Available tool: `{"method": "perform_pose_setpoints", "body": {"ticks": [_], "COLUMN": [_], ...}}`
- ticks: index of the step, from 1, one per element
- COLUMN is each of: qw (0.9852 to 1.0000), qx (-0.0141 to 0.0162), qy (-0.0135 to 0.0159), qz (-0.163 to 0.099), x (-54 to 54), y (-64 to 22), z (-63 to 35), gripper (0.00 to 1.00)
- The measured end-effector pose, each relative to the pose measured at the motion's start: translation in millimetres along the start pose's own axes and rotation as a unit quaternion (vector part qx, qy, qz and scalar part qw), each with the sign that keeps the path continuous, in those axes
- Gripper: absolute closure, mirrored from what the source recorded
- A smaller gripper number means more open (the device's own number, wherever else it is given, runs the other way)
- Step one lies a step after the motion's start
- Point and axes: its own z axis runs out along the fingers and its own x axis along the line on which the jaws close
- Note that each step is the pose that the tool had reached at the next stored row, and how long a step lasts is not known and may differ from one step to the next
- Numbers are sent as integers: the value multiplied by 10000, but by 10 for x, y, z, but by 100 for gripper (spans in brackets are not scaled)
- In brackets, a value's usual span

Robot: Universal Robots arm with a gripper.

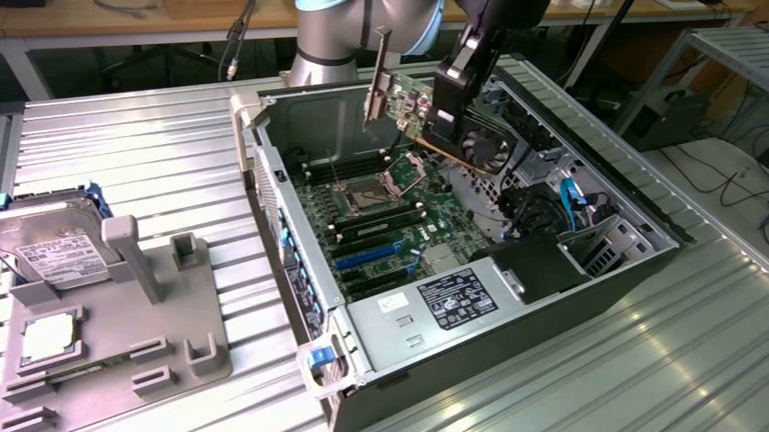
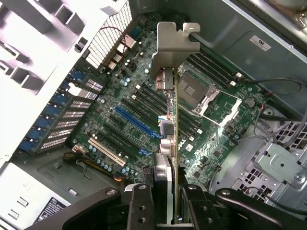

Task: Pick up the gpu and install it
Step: 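Insert the gpu into the slot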

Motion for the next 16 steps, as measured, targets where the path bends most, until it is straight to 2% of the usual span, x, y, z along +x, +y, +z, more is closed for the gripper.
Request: {"method": "perform_pose_setpoints", "body": {"ticks": [9, 16], "qw": [9993, 9975], "qx": [-11, -21], "qy": [11, 20], "qz": [-378, -701], "x": [2, 3], "y": [-3, -5], "z": [0, 0], "gripper": [72, 72]}}
